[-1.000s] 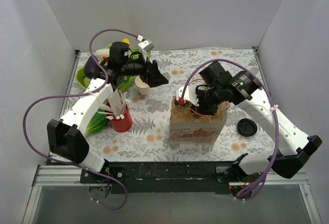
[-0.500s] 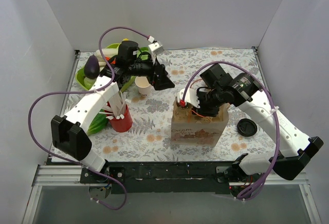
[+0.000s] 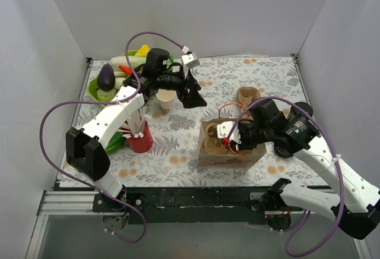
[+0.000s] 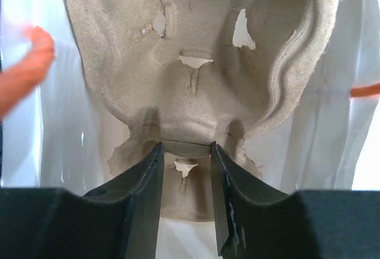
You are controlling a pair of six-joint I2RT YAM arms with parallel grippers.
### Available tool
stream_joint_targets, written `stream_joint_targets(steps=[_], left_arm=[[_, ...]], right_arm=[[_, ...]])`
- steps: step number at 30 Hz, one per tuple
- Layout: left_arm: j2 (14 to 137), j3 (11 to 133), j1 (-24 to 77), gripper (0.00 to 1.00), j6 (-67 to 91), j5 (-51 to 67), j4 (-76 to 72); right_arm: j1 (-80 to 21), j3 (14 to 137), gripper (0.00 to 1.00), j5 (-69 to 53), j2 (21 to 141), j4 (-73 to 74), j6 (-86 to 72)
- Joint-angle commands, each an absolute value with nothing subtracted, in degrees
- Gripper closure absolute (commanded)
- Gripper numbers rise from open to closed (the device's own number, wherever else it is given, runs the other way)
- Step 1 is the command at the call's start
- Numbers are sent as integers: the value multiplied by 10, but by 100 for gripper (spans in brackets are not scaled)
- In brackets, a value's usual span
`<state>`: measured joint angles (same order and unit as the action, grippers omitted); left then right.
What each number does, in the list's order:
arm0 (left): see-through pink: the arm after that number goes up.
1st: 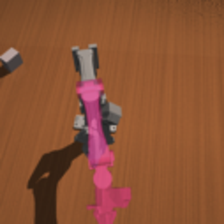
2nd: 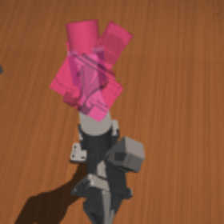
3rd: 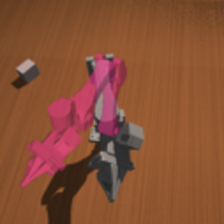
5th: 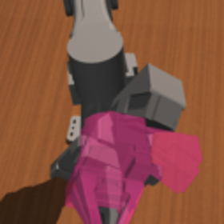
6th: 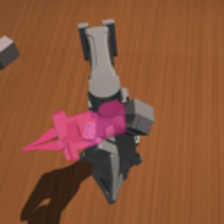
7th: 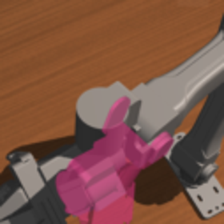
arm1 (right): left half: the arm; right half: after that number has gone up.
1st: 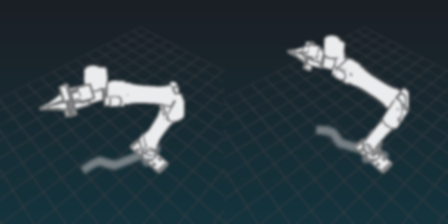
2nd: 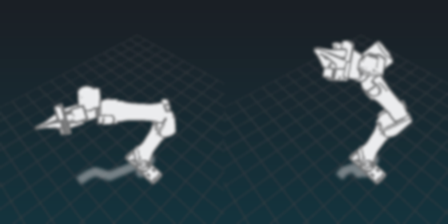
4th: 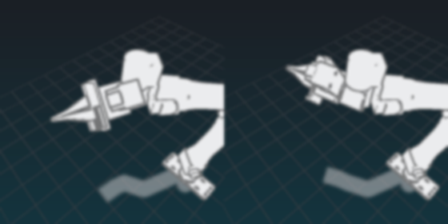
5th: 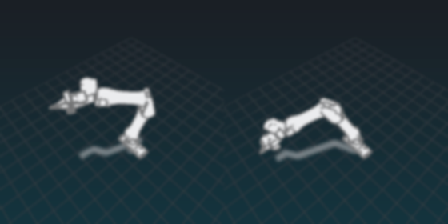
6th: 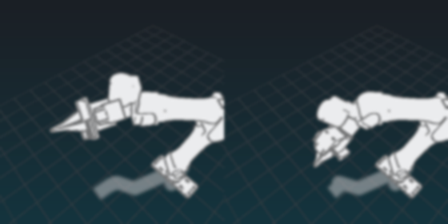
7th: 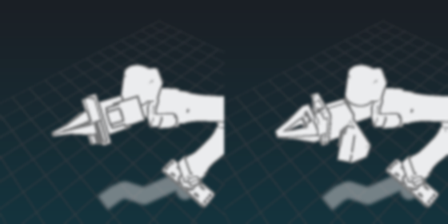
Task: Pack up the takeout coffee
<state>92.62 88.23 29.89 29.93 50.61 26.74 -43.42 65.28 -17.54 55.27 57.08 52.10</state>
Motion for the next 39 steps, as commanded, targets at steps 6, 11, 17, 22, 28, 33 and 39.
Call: stream_joint_targets(steps=[6, 11, 17, 22, 28, 33, 39], left_arm=[[899, 890, 313, 2, 269, 501, 261], [884, 868, 314, 2, 281, 491, 238], [866, 843, 313, 2, 280, 493, 209], [865, 844, 314, 2, 270, 489, 217], [860, 833, 314, 2, 271, 485, 213], [856, 820, 314, 2, 281, 479, 194], [839, 795, 313, 2, 274, 451, 192]], right_arm=[[-432, 774, 99, -178, 667, 691, 507], [-432, 803, 99, -170, 652, 672, 507], [-432, 644, 99, -183, 575, 544, 479], [-431, 570, 99, -201, 564, 522, 462], [-431, 645, 99, -204, 600, 590, 479], [-433, 727, 99, -153, 684, 685, 505], [-443, 773, 99, -114, 751, 749, 497]])
